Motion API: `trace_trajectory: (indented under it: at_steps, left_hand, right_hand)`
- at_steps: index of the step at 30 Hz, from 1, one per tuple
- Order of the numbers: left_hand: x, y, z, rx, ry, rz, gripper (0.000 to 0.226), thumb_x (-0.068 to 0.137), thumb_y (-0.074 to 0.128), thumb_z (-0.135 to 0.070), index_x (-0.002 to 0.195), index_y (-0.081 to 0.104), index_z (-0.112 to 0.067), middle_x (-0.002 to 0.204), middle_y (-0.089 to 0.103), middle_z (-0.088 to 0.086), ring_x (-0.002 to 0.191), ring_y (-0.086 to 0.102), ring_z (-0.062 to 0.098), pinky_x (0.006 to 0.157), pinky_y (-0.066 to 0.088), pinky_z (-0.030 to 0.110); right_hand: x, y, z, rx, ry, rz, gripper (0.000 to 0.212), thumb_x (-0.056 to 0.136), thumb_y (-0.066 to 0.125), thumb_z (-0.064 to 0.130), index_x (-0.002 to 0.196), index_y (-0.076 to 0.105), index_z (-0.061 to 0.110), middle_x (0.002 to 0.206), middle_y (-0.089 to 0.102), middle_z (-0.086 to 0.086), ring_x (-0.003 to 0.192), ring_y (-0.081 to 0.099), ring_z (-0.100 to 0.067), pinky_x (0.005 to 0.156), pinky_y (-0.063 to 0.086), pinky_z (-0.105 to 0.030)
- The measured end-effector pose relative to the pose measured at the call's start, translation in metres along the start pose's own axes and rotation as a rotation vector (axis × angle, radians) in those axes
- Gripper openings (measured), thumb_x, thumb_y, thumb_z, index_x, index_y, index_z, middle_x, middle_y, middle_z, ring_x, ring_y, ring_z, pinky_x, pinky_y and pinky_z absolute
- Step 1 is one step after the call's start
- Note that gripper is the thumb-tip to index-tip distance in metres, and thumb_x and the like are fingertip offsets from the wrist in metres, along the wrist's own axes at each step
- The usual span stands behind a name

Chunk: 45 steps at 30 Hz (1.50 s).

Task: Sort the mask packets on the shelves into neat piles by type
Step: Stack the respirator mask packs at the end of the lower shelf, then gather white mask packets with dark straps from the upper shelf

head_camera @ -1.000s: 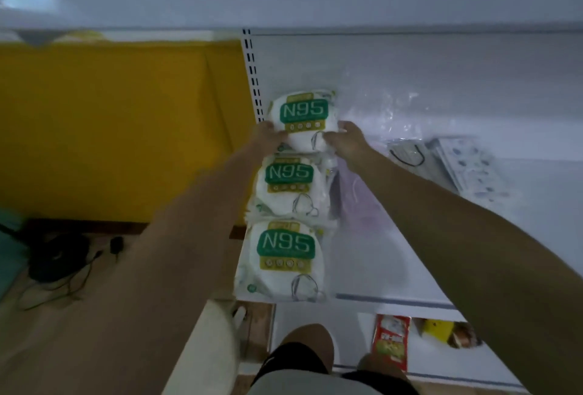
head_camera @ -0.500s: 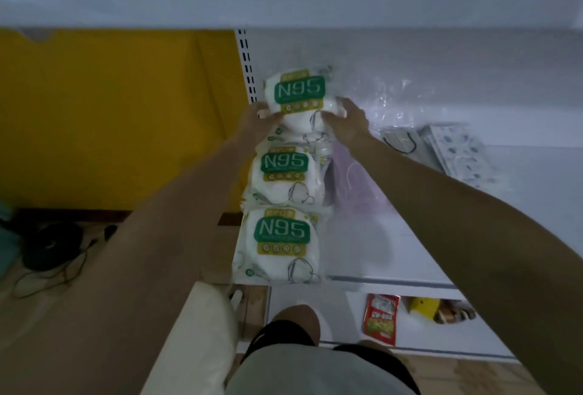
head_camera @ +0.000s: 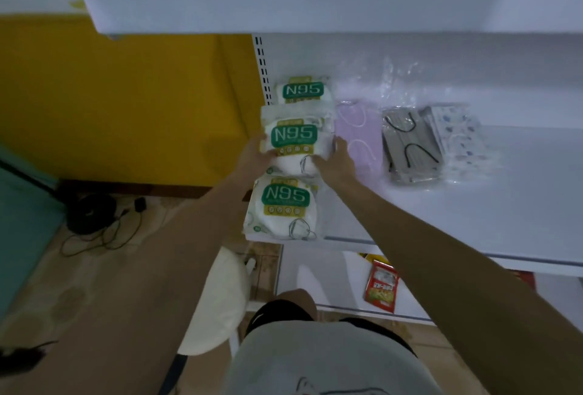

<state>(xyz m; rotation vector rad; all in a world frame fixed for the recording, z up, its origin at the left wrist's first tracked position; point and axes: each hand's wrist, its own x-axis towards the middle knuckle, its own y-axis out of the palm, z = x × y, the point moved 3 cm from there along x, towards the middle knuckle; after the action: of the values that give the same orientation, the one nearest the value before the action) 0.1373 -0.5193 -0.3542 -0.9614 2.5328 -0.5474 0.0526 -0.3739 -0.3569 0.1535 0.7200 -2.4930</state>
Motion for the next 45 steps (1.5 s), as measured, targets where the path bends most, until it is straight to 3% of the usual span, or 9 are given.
trace_trajectory:
  at_steps: [8,19,23,28,36,38,40,43,45]
  left_hand:
    - [0.000,-0.010,-0.005,0.232,0.056,-0.047,0.046,0.096,0.048,-0.029,0.139,0.039,-0.017,0.136,0.047,0.010,0.124,0.044,0.027,0.104,0.038,0.045]
    - [-0.108,-0.001,-0.057,0.411,0.473,-0.275,0.040,0.096,0.048,-0.018,0.135,0.045,-0.008,0.130,0.053,0.015,0.119,0.045,0.033,0.098,0.032,0.033]
    - [-0.167,0.008,-0.086,0.399,0.533,-0.310,0.046,0.094,0.043,-0.029,0.134,0.046,-0.007,0.129,0.056,0.016,0.114,0.054,0.033,0.091,0.046,0.038]
    - [-0.231,0.010,-0.158,0.433,0.769,-0.345,0.048,0.091,0.039,-0.037,0.126,0.056,-0.009,0.121,0.063,0.009,0.104,0.061,0.024,0.079,0.051,0.031]
    - [-0.257,-0.049,-0.293,0.459,1.092,-0.603,0.040,0.093,0.040,-0.030,0.121,0.059,-0.009,0.115,0.065,0.006,0.104,0.057,0.015,0.084,0.043,0.020]
    - [-0.235,-0.070,-0.309,0.538,0.994,-0.615,0.039,0.095,0.041,-0.030,0.125,0.056,-0.011,0.118,0.062,0.007,0.107,0.057,0.021,0.086,0.042,0.025]
    - [-0.199,-0.096,-0.313,0.675,0.679,-0.566,0.041,0.097,0.042,-0.034,0.131,0.048,-0.013,0.124,0.056,0.011,0.113,0.052,0.028,0.090,0.043,0.035]
    - [-0.151,-0.125,-0.306,0.878,0.167,-0.409,0.071,0.090,0.035,-0.062,0.140,0.032,-0.012,0.137,0.044,0.019,0.123,0.044,0.036,0.097,0.039,0.043]
    - [-0.129,-0.133,-0.301,0.880,0.041,-0.323,0.090,0.082,0.035,-0.075,0.144,0.025,-0.010,0.144,0.038,0.018,0.128,0.041,0.036,0.100,0.037,0.043]
  right_hand:
    - [-0.013,-0.027,0.011,-0.177,-0.115,-0.100,0.072,0.092,0.054,0.033,0.149,0.014,0.015,0.143,0.033,-0.018,0.133,0.030,-0.034,0.105,0.029,-0.041]
    - [-0.101,-0.083,0.020,-0.525,-0.629,0.073,0.061,0.093,0.052,0.033,0.145,0.029,0.014,0.146,0.035,-0.015,0.129,0.036,-0.033,0.105,0.032,-0.041]
    - [-0.149,-0.129,0.031,-0.477,-0.810,0.169,0.055,0.088,0.051,0.031,0.137,0.044,0.007,0.130,0.055,-0.016,0.112,0.054,-0.034,0.092,0.042,-0.036]
    - [-0.201,-0.197,0.092,-0.384,-0.990,0.163,0.053,0.087,0.043,0.040,0.134,0.048,0.014,0.126,0.056,0.002,0.112,0.047,-0.012,0.088,0.026,-0.008]
    - [-0.195,-0.287,0.198,-0.216,-1.128,-0.084,0.038,0.092,0.051,0.027,0.130,0.051,0.019,0.114,0.057,0.009,0.104,0.054,-0.007,0.088,0.036,-0.016]
    - [-0.174,-0.294,0.219,-0.233,-1.039,-0.062,0.037,0.094,0.053,0.023,0.130,0.050,0.019,0.116,0.060,0.003,0.105,0.055,-0.011,0.088,0.037,-0.018]
    - [-0.150,-0.295,0.236,-0.305,-0.958,-0.036,0.037,0.093,0.053,0.023,0.130,0.049,0.020,0.117,0.060,0.000,0.105,0.055,-0.014,0.086,0.037,-0.019]
    - [-0.114,-0.292,0.259,-0.374,-0.848,-0.024,0.039,0.093,0.053,0.025,0.131,0.047,0.021,0.118,0.058,-0.003,0.101,0.053,-0.015,0.080,0.038,-0.021]
    - [-0.091,-0.287,0.272,-0.401,-0.784,-0.023,0.040,0.093,0.053,0.027,0.133,0.046,0.021,0.118,0.058,-0.004,0.099,0.052,-0.016,0.078,0.035,-0.021]
